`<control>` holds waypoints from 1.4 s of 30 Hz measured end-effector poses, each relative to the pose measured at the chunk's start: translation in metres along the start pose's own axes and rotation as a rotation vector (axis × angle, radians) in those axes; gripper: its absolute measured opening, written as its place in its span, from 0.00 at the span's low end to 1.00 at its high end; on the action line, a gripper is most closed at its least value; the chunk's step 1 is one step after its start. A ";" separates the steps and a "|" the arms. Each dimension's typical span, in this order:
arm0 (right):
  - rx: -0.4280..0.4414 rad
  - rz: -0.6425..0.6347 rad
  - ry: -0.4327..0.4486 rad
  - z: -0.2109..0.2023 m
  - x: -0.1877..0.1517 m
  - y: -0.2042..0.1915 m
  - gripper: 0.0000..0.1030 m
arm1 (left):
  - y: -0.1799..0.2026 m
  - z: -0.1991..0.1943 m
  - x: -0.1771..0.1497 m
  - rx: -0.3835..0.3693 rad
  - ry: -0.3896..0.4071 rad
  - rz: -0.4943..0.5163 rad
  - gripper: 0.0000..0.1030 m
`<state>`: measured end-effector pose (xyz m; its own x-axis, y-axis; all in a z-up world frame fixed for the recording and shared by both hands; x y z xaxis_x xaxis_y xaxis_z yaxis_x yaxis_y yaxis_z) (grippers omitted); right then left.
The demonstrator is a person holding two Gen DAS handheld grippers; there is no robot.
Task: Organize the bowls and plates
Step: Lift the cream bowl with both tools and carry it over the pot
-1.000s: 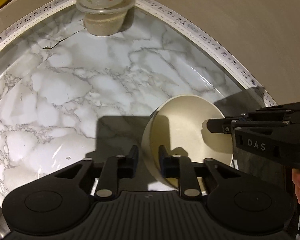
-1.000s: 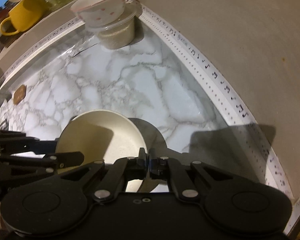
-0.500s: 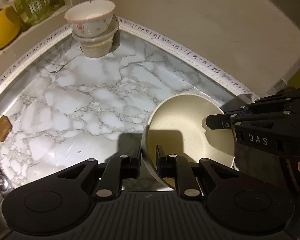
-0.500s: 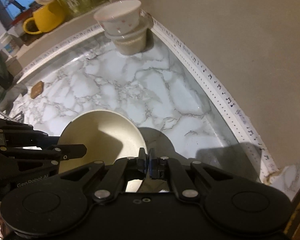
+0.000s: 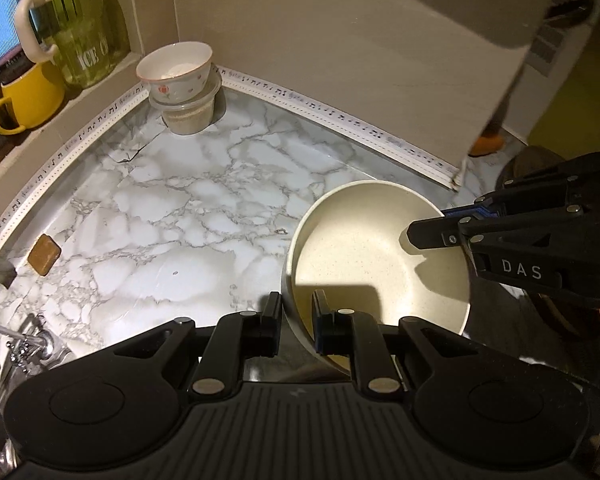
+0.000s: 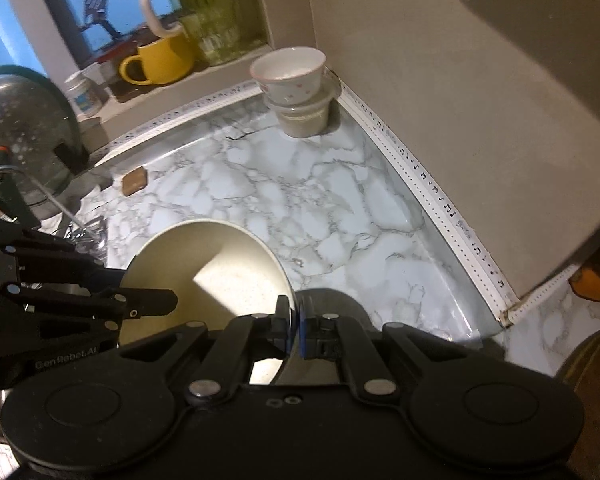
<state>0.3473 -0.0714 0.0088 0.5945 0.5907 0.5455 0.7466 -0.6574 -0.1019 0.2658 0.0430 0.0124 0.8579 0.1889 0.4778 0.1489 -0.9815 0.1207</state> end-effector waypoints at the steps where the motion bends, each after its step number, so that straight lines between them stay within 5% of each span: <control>1: -0.002 -0.003 0.003 -0.004 -0.002 -0.004 0.05 | 0.001 -0.004 -0.003 0.000 0.001 0.006 0.14; 14: 0.013 -0.024 -0.014 -0.038 -0.038 -0.046 0.06 | -0.001 -0.035 -0.052 -0.020 -0.035 0.038 0.14; 42: 0.052 0.004 -0.095 -0.031 -0.095 -0.084 0.06 | -0.003 -0.031 -0.112 -0.031 -0.120 0.082 0.14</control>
<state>0.2188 -0.0869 -0.0087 0.6216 0.6310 0.4643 0.7570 -0.6363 -0.1486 0.1538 0.0261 -0.0144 0.9195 0.1014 0.3798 0.0624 -0.9916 0.1136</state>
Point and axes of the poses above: each gripper's, at about its wrist camera, not at the fingertips, and z roughly the way its jaws point, y to its right, x to its top, the point moved 4 cm from there along z, roughly the way its jaws point, and after that the axes turned 7 degrees about -z, right-handed, at the moved point
